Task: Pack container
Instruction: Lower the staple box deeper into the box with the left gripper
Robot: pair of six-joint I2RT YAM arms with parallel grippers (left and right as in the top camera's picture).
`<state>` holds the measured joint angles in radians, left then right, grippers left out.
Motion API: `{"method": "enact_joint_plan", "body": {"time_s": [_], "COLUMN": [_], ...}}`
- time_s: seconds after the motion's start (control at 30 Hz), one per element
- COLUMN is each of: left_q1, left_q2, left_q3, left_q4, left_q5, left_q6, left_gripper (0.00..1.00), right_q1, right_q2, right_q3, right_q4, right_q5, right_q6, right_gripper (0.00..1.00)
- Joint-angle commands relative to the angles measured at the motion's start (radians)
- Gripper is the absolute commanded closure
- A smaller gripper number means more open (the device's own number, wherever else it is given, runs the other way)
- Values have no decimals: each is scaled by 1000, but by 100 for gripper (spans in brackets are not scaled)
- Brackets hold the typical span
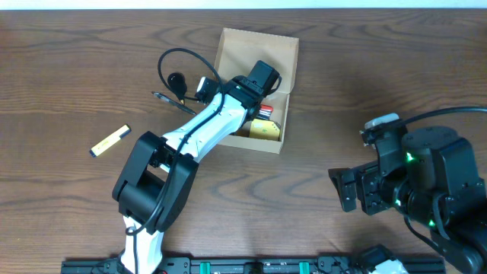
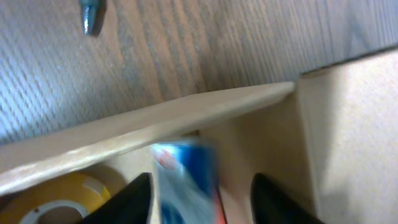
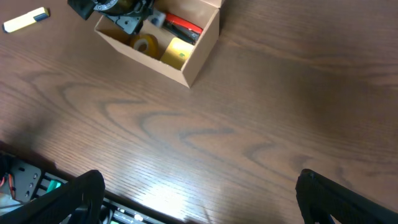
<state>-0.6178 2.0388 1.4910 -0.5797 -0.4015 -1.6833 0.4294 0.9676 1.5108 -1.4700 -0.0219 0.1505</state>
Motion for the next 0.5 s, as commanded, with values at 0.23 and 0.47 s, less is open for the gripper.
{"method": "enact_joint_plan", "body": {"time_s": [0.23,0.47], "left_q1": [3,2], "left_q2": [2,1], "left_q3": [16,17], "left_q4": [16,20], "left_q5": [-27,-10], "left_q6": [-8,-8], "left_gripper": [41,91], "right_q1": [-7,-7], "right_q2": [-1,-1], "right_q3": [13,13], "right_q4": [-1,-1], "right_q5": [11,10], "right_q6": [-10,-10], "right_gripper": [1,1]}}
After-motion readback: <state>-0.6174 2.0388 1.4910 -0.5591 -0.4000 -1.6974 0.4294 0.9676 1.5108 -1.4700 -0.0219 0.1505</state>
